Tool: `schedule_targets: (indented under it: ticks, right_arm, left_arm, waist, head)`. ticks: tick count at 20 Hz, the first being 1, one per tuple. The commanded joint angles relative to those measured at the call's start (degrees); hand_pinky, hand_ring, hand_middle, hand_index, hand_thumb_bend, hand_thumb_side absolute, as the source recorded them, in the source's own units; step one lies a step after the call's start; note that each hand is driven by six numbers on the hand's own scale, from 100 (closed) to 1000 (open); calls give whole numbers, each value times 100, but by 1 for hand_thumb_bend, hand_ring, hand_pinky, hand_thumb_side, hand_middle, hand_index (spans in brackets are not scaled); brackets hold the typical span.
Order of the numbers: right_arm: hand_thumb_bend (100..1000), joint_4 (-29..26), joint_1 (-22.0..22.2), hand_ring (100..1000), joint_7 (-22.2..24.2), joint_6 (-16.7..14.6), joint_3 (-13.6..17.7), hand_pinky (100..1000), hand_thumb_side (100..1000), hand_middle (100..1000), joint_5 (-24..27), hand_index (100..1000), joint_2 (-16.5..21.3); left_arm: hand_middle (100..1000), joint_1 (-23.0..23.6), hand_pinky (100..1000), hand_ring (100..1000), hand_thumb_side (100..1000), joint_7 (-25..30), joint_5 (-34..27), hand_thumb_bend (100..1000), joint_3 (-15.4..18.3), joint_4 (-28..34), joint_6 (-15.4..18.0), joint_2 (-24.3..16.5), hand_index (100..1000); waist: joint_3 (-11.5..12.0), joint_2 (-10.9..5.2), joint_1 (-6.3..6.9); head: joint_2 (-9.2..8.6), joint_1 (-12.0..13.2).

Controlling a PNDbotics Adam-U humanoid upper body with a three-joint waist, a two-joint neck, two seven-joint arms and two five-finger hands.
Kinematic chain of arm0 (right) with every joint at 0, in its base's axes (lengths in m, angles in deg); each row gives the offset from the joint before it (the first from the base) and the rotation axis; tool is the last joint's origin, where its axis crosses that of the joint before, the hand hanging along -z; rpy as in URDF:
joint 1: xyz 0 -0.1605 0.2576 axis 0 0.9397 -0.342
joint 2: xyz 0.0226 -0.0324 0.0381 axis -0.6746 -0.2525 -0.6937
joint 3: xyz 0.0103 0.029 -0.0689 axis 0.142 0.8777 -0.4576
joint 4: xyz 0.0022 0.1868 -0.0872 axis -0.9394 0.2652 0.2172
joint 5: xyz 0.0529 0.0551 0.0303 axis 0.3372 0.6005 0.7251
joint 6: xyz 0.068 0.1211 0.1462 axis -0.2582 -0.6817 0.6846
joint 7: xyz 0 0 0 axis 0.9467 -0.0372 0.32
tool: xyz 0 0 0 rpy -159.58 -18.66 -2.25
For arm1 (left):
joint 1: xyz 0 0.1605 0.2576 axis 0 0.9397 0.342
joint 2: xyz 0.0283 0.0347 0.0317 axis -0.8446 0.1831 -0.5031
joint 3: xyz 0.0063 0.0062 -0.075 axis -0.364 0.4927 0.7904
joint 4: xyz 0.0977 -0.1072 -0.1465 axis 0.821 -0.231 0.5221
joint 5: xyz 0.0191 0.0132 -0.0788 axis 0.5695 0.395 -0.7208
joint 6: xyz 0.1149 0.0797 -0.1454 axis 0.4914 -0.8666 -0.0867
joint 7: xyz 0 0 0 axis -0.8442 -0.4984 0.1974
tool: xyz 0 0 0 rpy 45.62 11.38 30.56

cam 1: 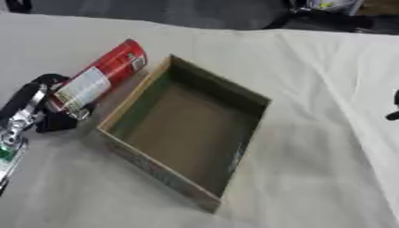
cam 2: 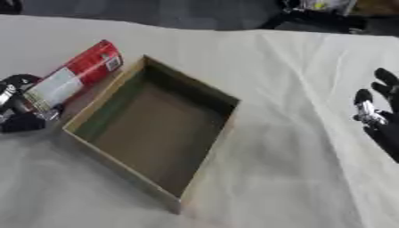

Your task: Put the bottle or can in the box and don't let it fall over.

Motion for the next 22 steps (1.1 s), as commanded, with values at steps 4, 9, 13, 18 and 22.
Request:
schedule_targets:
  ticks: [4, 9, 13, 18, 22]
  right_arm:
    - [100, -154, -26, 1000, -5, -8, 62, 575, 646, 992, 11, 1000, 83]
    - [100, -159, -24, 1000, -5, -7, 64, 574, 646, 989, 14, 1000, 79]
    - [100, -169, -25, 1000, -5, -8, 64, 574, 646, 987, 19, 1000, 75]
    - [100, -174, -23, 1000, -7, -5, 65, 574, 646, 984, 24, 1000, 72]
    - [100, -177, -25, 1000, -3, -4, 63, 574, 644, 982, 28, 1000, 73]
  left_arm:
    - [848, 138, 340, 664, 156, -80, 3, 236, -174, -403, -36, 42, 755]
    - [772, 142, 269, 626, 100, -240, 236, 253, -204, -517, 94, 76, 696]
    - [742, 147, 258, 619, 100, -304, 334, 303, -199, -666, 182, 114, 686]
    - [729, 145, 249, 624, 100, -476, 286, 250, -181, -819, 173, 158, 650]
    - [703, 135, 217, 600, 100, -721, 162, 169, -176, -857, 106, 180, 542]
  waist:
    - [-21, -95, -20]
    - [-27, -95, -22]
    - [-29, -94, -27]
    - [-25, -94, -33]
    - [-25, -99, -35]
  head:
    - [-80, -24]
    - [-88, -29]
    - [-93, -34]
    - [-92, -39]
    - [-95, -39]
